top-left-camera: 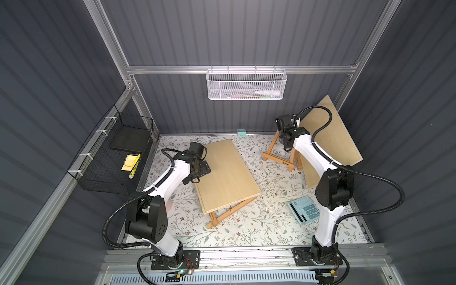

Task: Assemble the easel
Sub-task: Place the easel at the center of the board.

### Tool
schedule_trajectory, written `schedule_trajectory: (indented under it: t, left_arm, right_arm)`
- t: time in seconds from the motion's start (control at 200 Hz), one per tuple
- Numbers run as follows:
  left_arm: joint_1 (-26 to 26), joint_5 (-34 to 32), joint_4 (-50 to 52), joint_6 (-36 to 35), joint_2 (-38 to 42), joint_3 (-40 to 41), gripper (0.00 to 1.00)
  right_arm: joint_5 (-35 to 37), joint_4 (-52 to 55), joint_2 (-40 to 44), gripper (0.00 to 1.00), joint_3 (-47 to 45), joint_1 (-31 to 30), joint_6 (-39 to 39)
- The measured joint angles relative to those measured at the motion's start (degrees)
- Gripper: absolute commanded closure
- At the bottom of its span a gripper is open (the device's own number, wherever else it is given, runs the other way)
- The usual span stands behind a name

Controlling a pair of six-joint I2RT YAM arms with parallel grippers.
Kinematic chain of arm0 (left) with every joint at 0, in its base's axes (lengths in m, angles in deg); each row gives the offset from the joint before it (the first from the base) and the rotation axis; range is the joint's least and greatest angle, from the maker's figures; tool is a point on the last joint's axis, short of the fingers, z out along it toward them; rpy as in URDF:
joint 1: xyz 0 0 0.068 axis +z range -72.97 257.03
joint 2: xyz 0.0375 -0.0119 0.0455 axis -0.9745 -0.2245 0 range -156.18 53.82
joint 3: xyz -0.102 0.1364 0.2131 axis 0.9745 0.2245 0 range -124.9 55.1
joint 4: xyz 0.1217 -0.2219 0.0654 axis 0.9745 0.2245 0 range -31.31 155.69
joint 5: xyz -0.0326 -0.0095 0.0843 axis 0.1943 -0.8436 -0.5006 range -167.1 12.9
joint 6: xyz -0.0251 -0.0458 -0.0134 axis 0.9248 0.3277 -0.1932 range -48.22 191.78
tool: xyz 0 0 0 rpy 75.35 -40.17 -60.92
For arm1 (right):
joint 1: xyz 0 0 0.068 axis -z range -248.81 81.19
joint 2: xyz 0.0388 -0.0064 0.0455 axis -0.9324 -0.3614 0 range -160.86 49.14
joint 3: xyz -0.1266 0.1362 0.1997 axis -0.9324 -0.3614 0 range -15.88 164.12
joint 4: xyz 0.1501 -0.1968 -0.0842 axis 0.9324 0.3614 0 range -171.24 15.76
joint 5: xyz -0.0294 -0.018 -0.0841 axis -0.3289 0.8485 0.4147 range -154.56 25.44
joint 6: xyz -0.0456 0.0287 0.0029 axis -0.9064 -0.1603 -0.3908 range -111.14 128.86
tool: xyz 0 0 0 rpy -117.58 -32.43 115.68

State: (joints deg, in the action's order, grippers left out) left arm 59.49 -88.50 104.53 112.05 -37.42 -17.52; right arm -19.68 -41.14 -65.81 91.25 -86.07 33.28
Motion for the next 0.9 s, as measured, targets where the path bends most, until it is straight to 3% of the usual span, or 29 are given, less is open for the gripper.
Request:
schedule_trajectory:
  t: [0.17, 0.455, 0.535, 0.65, 0.73, 0.9]
  left_arm:
    - [0.0, -0.42, 0.85, 0.0, 1.03, 0.04, 0.01]
    - [0.0, -0.7, 1.92, -0.17, 2.29, 0.04, 0.01]
    - [0.0, -0.81, 2.19, -0.2, 2.29, 0.04, 0.01]
    - [0.0, -0.81, 2.25, -0.2, 2.29, 0.04, 0.01]
    - [0.0, -0.83, 2.43, -0.22, 2.29, 0.04, 0.01]
    - [0.0, -1.05, 3.04, -0.24, 2.29, 0.04, 0.01]
  right_arm:
    - [2.16, -0.76, -2.34, 1.0, -0.72, -0.39, 4.39]
    - [9.86, -3.8, -0.96, 0.98, -9.33, -4.76, 12.92]
    - [10.73, -3.17, -0.11, 0.88, -11.28, -5.99, 17.42]
    - [9.88, -1.66, 0.7, 0.58, -12.98, -6.47, 23.39]
    - [7.34, -0.22, 0.81, 0.43, -13.49, -6.34, 26.91]
    - [1.73, 0.24, 4.28, 0.28, -15.96, -6.21, 31.89]
